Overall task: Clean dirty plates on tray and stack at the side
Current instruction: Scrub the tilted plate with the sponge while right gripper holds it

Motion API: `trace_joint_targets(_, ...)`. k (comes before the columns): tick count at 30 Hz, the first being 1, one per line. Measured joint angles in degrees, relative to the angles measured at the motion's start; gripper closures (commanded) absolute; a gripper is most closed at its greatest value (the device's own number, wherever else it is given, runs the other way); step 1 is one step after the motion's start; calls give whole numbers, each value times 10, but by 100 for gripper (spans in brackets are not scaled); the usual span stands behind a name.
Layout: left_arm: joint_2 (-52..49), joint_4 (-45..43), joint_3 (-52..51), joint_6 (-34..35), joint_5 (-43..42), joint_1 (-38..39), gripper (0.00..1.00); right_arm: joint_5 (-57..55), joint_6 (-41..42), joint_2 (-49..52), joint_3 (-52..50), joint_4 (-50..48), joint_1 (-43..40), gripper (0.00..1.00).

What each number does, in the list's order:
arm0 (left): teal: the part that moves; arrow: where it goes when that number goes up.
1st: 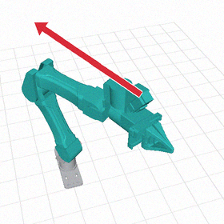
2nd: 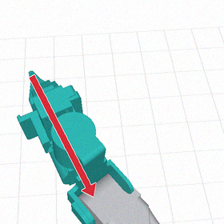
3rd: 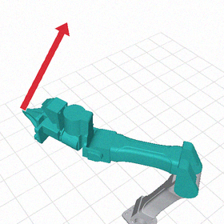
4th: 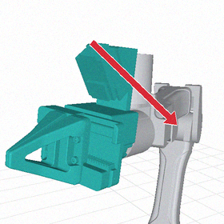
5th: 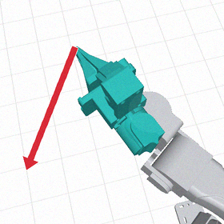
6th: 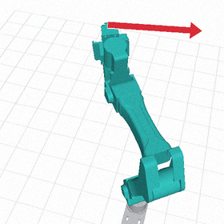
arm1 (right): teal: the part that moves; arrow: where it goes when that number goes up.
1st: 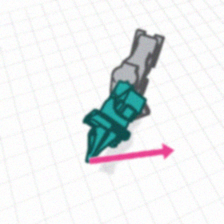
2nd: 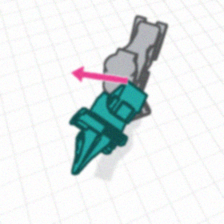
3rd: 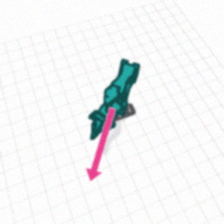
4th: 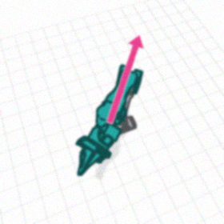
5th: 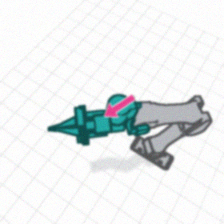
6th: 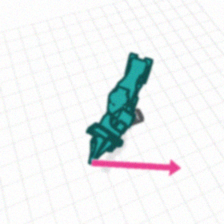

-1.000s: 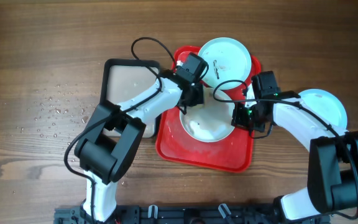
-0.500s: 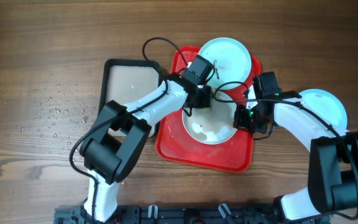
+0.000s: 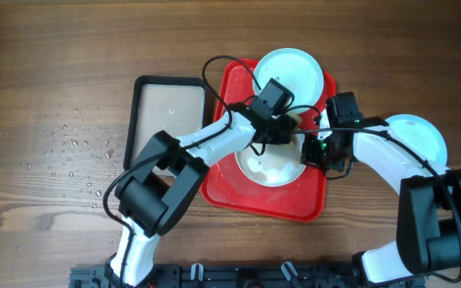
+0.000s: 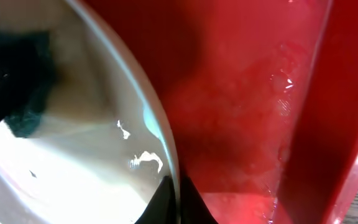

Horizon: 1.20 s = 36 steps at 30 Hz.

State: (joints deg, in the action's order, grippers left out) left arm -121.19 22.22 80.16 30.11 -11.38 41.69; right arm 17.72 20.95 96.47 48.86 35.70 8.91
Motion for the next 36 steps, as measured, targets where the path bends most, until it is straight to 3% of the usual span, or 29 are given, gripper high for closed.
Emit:
trace_joint_targets(5, 13, 63, 6, -12, 126, -13, 96, 0, -3, 0, 0, 0, 0, 96)
trace_joint_targets(8, 18, 102, 10, -18, 157, -21, 96, 0, -3, 0, 0, -4, 2, 96)
trace_joint_targets(12, 25, 174, 16, -20, 177, -23, 96, 3, -3, 0, 0, -5, 4, 96)
trace_joint_targets(19, 30, 336, 38, -19, 143, -32, 96, 16, -6, 0, 0, -2, 11, 96)
trace_joint_targets(22, 30, 314, 38, -18, 134, -36, 96, 14, -7, 0, 0, -1, 11, 96)
trace_joint_targets(29, 26, 156, 33, -17, 130, -39, 96, 2, -7, 0, 0, 2, 5, 96)
trace_joint_targets(36, -2, 45, 33, -15, 62, -30, 96, -1, -7, 0, 0, 3, 1, 96)
